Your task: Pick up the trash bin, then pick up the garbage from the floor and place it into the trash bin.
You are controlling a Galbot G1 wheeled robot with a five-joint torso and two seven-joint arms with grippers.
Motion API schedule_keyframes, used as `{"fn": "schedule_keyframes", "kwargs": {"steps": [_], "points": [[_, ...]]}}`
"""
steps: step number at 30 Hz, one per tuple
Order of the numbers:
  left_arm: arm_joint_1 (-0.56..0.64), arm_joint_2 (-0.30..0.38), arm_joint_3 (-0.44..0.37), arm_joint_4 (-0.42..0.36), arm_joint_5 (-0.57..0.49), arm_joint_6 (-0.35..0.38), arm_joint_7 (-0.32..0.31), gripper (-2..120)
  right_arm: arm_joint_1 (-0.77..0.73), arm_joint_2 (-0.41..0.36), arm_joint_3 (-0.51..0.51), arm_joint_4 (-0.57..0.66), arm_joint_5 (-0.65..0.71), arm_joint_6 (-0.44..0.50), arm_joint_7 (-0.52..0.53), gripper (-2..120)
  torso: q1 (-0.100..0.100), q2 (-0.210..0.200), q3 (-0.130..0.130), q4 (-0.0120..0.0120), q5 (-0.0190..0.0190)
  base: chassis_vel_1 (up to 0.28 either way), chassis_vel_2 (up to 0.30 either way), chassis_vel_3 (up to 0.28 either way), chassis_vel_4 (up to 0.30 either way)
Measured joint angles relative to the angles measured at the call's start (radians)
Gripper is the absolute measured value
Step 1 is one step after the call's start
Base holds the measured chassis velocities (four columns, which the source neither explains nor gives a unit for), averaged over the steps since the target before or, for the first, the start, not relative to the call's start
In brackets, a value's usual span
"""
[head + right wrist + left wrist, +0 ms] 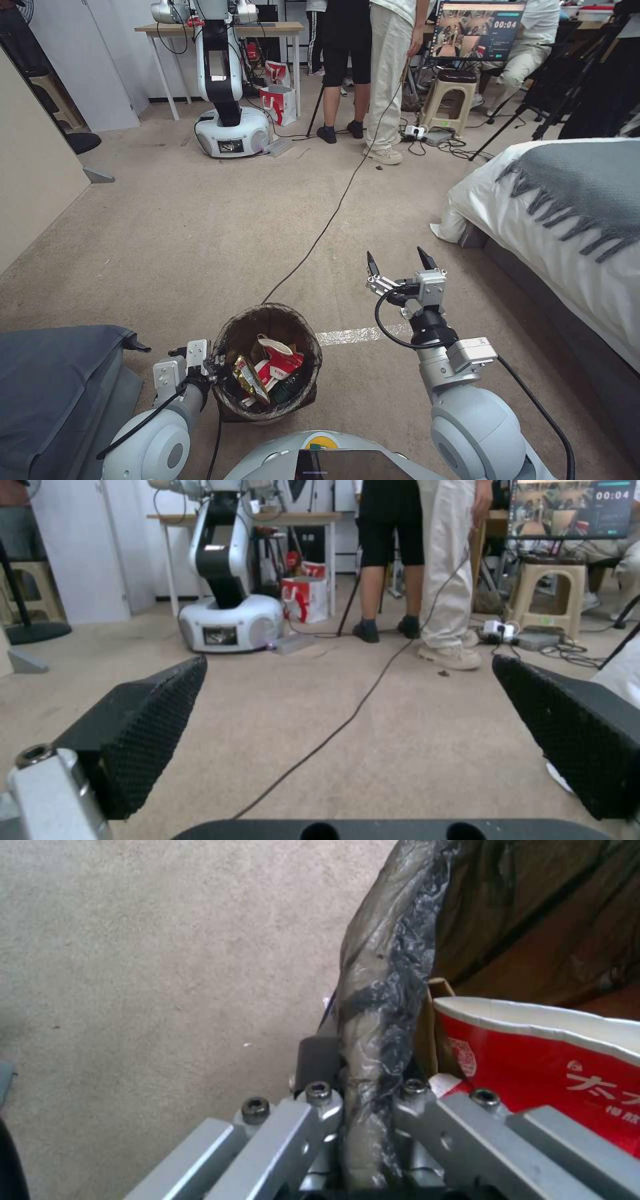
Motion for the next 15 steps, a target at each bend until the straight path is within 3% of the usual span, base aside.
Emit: {"fn": "schedule_keyframes", "kwargs": {"steps": [15], "points": [[-0.031, -0.009, 0.013, 0.064, 0.001, 0.000, -0.005, 0, -0.001, 0.002, 0.000, 0.001, -0.002, 0.001, 0.001, 100, 0.000, 0.000, 0.000, 0.0000, 0.0003, 0.000, 0.000, 0.000, 0.000]]}}
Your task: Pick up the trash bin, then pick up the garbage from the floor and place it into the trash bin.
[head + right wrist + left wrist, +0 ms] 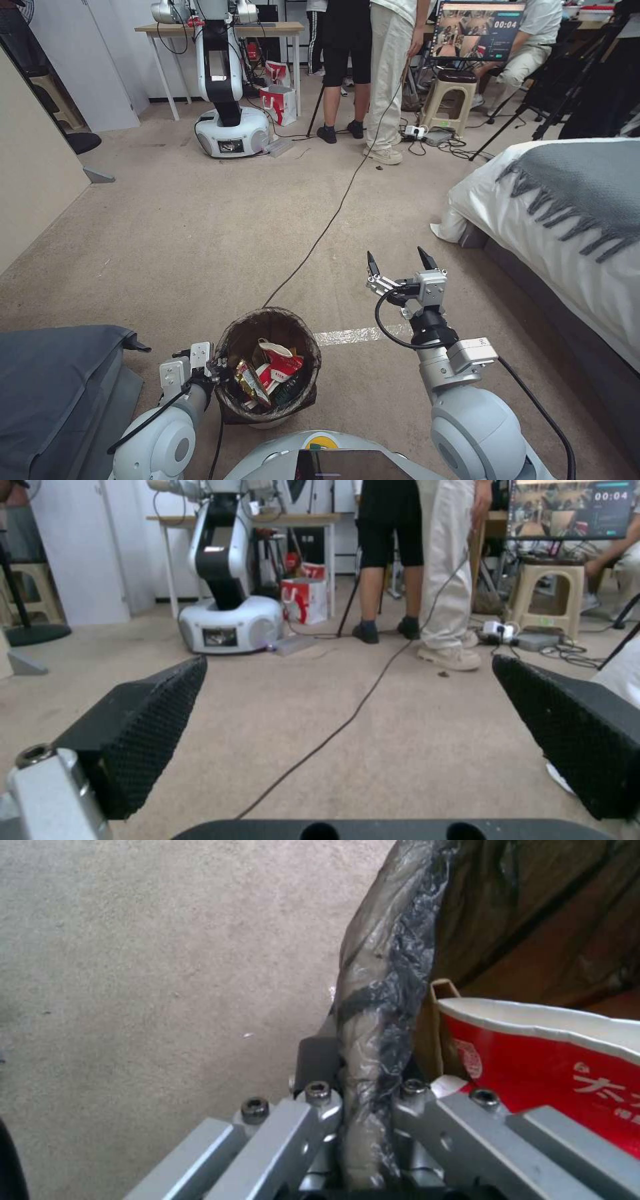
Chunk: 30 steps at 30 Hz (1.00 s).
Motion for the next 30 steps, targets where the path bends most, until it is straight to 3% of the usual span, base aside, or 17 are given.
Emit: {"fn": "schedule_keyframes", "kwargs": {"steps": [24, 30], "points": [[-0.044, -0.012, 0.024, 0.080, -0.002, -0.003, -0.007, 0, -0.002, 0.008, 0.001, 0.003, -0.001, 0.001, 0.001, 100, 0.000, 0.000, 0.000, 0.0000, 0.0001, 0.000, 0.000, 0.000, 0.000], [-0.043, -0.012, 0.025, 0.076, 0.005, -0.002, -0.011, 15, -0.001, 0.009, -0.002, 0.001, -0.002, 0.001, 0.001, 100, 0.000, 0.000, 0.000, -0.0005, -0.0011, 0.000, 0.000, 0.000, 0.000]]}}
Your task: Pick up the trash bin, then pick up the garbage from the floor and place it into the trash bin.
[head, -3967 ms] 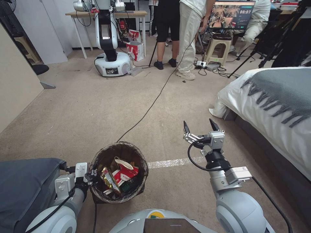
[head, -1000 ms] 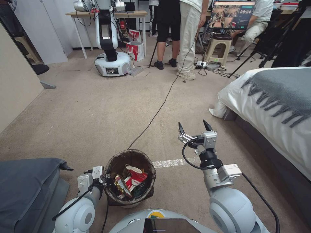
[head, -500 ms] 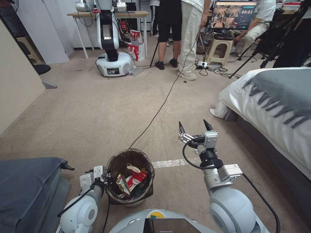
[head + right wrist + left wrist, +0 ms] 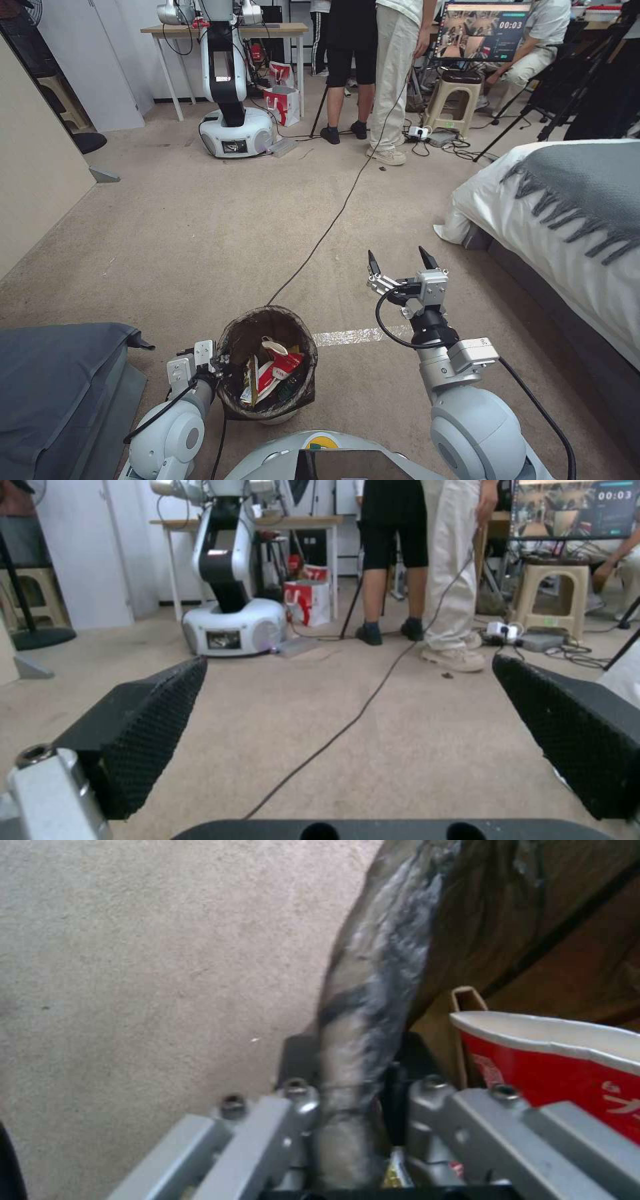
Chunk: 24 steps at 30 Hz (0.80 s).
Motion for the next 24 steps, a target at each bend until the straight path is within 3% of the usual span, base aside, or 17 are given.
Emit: {"fn": "schedule_keyframes", "kwargs": {"steps": [3, 12, 19, 24], "points": [[0.004, -0.001, 0.003, -0.009, 0.008, 0.002, -0.001, 30, 0.002, -0.001, -0.002, -0.001, 0.000, 0.000, 0.000, 100, 0.000, 0.000, 0.000, -0.0001, -0.0003, 0.000, 0.000, 0.000, 0.000], [0.014, -0.001, 0.005, -0.036, 0.014, 0.007, -0.003, 59, 0.001, -0.005, -0.003, -0.001, -0.001, 0.000, -0.001, 100, 0.000, 0.000, 0.000, 0.0002, -0.0001, 0.000, 0.000, 0.000, 0.000], [0.038, 0.009, -0.009, -0.104, 0.029, 0.007, 0.000, 89, 0.000, -0.005, -0.005, 0.000, -0.001, -0.001, -0.001, 100, 0.000, 0.000, 0.000, 0.0005, 0.0007, 0.000, 0.000, 0.000, 0.000], [0.049, 0.013, -0.024, -0.133, 0.029, 0.006, 0.002, 99, 0.000, -0.005, -0.005, 0.001, -0.001, -0.001, -0.001, 100, 0.000, 0.000, 0.000, 0.0004, 0.0007, 0.000, 0.000, 0.000, 0.000]]}}
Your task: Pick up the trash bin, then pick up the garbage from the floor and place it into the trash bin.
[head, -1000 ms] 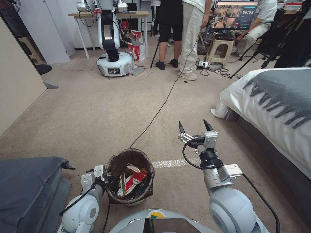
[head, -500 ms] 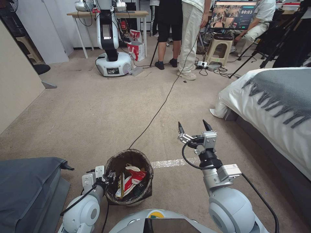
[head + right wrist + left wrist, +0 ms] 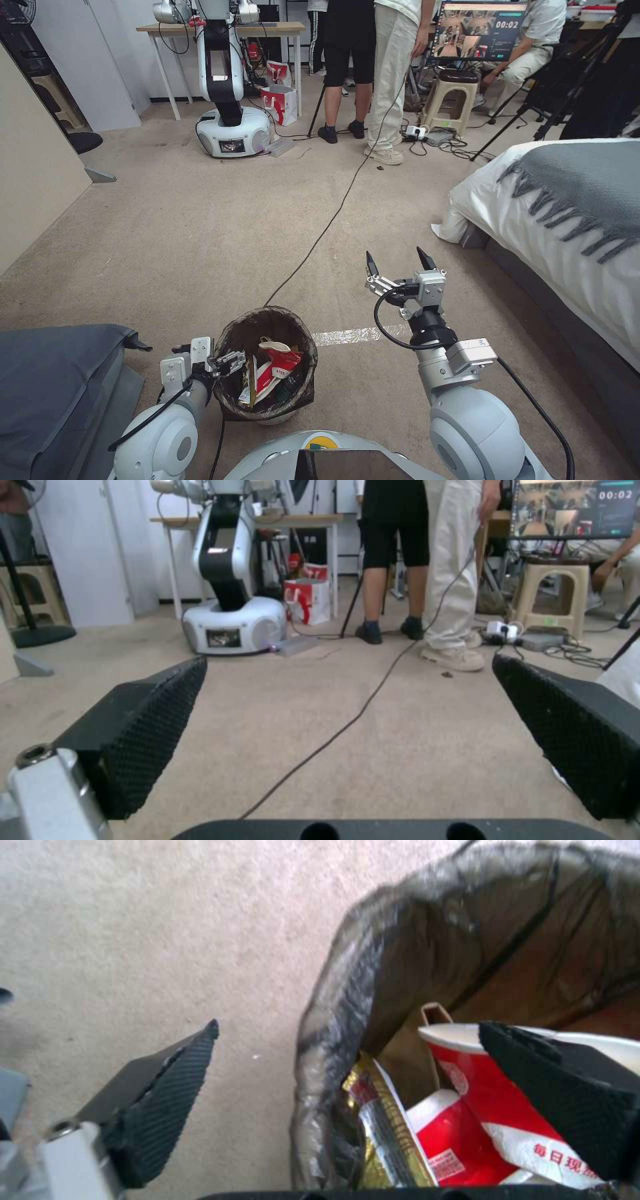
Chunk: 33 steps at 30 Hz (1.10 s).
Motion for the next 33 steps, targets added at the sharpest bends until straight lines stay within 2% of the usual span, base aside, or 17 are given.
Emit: {"fn": "schedule_keyframes", "kwargs": {"steps": [3, 6, 14, 17, 21, 23, 24, 25, 26, 28, 29, 30, 32, 33], "points": [[0.009, 0.002, -0.013, -0.018, -0.001, -0.001, 0.003, 99, 0.000, -0.001, 0.000, 0.001, 0.000, 0.000, 0.000, 100, 0.000, 0.000, 0.000, 0.0001, 0.0000, 0.000, 0.000, 0.000, 0.000], [0.030, 0.010, -0.053, -0.073, -0.006, -0.002, 0.017, 100, 0.000, -0.003, 0.001, 0.004, 0.000, 0.000, 0.000, 100, 0.000, 0.000, 0.000, 0.0001, 0.0002, 0.000, 0.000, 0.000, 0.000], [0.063, 0.011, -0.077, -0.166, 0.001, -0.002, 0.028, 100, -0.001, -0.006, 0.007, 0.009, 0.003, -0.001, 0.003, 100, 0.000, 0.000, 0.000, 0.0001, 0.0001, 0.000, 0.000, 0.000, 0.000], [0.069, 0.011, -0.080, -0.177, 0.010, -0.003, 0.033, 100, -0.001, -0.005, 0.007, 0.010, 0.004, -0.001, 0.003, 100, 0.000, 0.000, 0.000, 0.0000, 0.0002, 0.000, 0.000, 0.000, 0.000], [0.080, 0.004, -0.107, -0.184, 0.062, -0.055, 0.062, 100, -0.002, -0.002, 0.011, 0.012, 0.004, -0.001, 0.007, 100, 0.000, 0.000, 0.000, 0.0000, 0.0001, 0.000, 0.000, 0.000, 0.000], [0.087, -0.010, -0.127, -0.184, 0.133, -0.155, 0.117, 100, -0.005, 0.006, 0.016, 0.013, 0.000, -0.002, 0.012, 100, 0.000, 0.000, 0.000, 0.0002, 0.0000, 0.000, 0.000, 0.000, 0.000], [0.091, -0.018, -0.134, -0.184, 0.188, -0.253, 0.145, 100, -0.011, 0.012, 0.020, 0.013, -0.010, -0.002, 0.015, 100, 0.000, 0.000, 0.000, 0.0003, 0.0000, 0.000, 0.000, 0.000, 0.000], [0.091, -0.018, -0.134, -0.184, 0.188, -0.253, 0.145, 100, -0.011, 0.012, 0.020, 0.013, -0.010, -0.002, 0.015, 100, 0.000, 0.000, 0.000, 0.0003, 0.0000, 0.000, 0.000, 0.000, 0.000], [0.092, -0.026, -0.140, -0.184, 0.249, -0.349, 0.165, 100, -0.019, 0.022, 0.026, 0.013, -0.027, 0.000, 0.016, 100, 0.000, 0.000, 0.000, 0.0001, 0.0003, 0.000, 0.000, 0.000, 0.000], [0.093, -0.044, -0.147, -0.184, 0.339, -0.481, 0.181, 100, -0.038, 0.046, 0.042, 0.006, -0.060, 0.011, 0.015, 100, 0.000, 0.000, 0.000, -0.0002, 0.0001, 0.000, 0.000, 0.000, 0.000], [0.093, -0.044, -0.147, -0.184, 0.339, -0.481, 0.181, 100, -0.038, 0.046, 0.042, 0.006, -0.060, 0.011, 0.015, 100, 0.000, 0.000, 0.000, -0.0002, 0.0001, 0.000, 0.000, 0.000, 0.000], [0.096, -0.061, -0.152, -0.184, 0.386, -0.541, 0.184, 100, -0.056, 0.068, 0.055, 0.003, -0.074, 0.019, 0.015, 100, 0.000, 0.000, 0.000, -0.0001, 0.0002, 0.000, 0.000, 0.000, 0.000], [0.100, -0.078, -0.159, -0.183, 0.444, -0.601, 0.185, 100, -0.091, 0.104, 0.079, 0.003, -0.093, 0.041, 0.015, 100, 0.000, 0.000, 0.000, 0.0003, 0.0001, 0.000, 0.000, 0.000, 0.000], [0.100, -0.078, -0.159, -0.183, 0.444, -0.601, 0.185, 100, -0.091, 0.104, 0.079, 0.003, -0.093, 0.041, 0.015, 100, 0.000, 0.000, 0.000, 0.0003, 0.0001, 0.000, 0.000, 0.000, 0.000]]}}
